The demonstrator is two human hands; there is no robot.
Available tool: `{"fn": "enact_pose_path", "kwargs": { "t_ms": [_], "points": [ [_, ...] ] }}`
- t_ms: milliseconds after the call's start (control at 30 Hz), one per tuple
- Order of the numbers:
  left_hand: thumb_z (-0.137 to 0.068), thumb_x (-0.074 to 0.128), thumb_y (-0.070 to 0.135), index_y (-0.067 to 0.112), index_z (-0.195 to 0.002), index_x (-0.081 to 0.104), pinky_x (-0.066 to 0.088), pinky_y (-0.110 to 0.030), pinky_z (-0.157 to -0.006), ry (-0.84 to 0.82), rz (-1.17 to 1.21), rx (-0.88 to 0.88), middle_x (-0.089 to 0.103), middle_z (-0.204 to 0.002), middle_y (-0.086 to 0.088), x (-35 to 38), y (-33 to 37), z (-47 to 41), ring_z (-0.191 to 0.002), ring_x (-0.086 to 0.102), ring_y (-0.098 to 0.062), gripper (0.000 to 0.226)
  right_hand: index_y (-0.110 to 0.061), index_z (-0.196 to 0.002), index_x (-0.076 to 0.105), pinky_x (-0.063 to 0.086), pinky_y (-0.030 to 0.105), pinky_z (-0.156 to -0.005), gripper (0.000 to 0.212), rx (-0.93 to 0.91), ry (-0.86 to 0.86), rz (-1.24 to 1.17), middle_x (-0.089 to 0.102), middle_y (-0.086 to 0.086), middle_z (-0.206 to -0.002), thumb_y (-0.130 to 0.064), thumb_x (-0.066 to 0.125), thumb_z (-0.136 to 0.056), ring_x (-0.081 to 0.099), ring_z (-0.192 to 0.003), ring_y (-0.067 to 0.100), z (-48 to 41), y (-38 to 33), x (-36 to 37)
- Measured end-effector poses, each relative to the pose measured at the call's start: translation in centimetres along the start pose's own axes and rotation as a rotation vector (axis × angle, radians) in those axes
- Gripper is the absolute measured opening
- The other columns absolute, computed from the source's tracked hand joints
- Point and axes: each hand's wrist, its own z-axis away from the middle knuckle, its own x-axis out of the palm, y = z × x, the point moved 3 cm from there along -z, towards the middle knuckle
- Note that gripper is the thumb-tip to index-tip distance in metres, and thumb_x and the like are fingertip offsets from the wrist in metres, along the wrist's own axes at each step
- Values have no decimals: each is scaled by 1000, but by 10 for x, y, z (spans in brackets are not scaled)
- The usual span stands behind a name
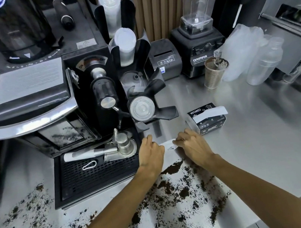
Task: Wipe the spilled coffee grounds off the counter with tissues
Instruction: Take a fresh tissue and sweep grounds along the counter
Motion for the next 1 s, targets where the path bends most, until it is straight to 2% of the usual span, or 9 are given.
{"fn": "enact_pose_path", "kwargs": {
  "t_ms": [133,233,333,433,567,667,767,867,1000],
  "points": [
    [-98,49,29,20,-123,53,30,-38,-97,-6,-38,62,61,-101,0,-1,12,15,-112,40,-25,27,-21,-89,76,53,29,-64,23,-8,18,-64,66,-4,-84,-9,77,-69,56,-72,15,15,-2,2],
    [-98,51,31,18,-119,55,30,-36,-93,0,-22,90,60,-94,1,-3,18,29,-100,41,-21,25,-21,-91,76,53,29,-67,26,-19,11,-97,66,-4,-85,-12,82,-67,57,-73,15,28,-2,3],
    [-94,57,33,19,-114,56,30,-36,-89,-27,-9,103,58,-89,2,-1,24,41,-89,33,-21,25,-22,-92,77,53,27,-65,28,-24,-1,-114,66,-5,-85,-12,84,-66,57,-72,14,41,-6,1],
    [-94,56,27,19,-111,58,30,-36,-90,-45,29,97,54,-82,4,6,26,48,-89,33,-21,19,-22,-94,78,56,27,-64,35,-28,-13,-141,68,-6,-89,-4,84,-64,57,-73,13,52,-8,-1],
    [-91,57,22,19,-110,60,30,-37,-90,17,70,88,59,-91,2,3,21,51,-97,37,-22,19,-23,-97,78,55,24,-63,49,60,8,-220,70,-8,-93,11,76,-63,58,-77,11,57,0,-8],
    [-92,60,22,19,-109,62,31,-36,-90,56,119,49,60,-91,1,-12,15,35,-96,38,-22,18,-19,-97,78,52,21,-59,40,123,41,-226,70,-5,-88,7,80,-66,56,-71,12,46,11,-18],
    [-89,64,22,20,-112,64,33,-35,-89,93,148,26,62,-93,2,-14,14,14,-100,41,-22,23,-15,-97,78,54,27,-56,30,146,34,-185,70,-1,-87,-2,81,-71,55,-69,15,40,21,-17],
    [-90,62,19,19,-118,63,35,-35,-91,124,155,57,63,-102,-2,-6,18,6,-103,43,-22,28,-16,-98,76,58,32,-59,28,147,-14,-154,68,1,-89,-4,78,-74,58,-75,17,50,22,-7],
    [-90,57,14,21,-125,62,35,-34,-93,161,183,80,61,-103,-2,8,25,18,-102,43,-21,37,-16,-95,76,57,29,-60,23,145,0,-192,65,0,-85,-5,77,-75,58,-75,17,70,10,-7]
  ]
}}
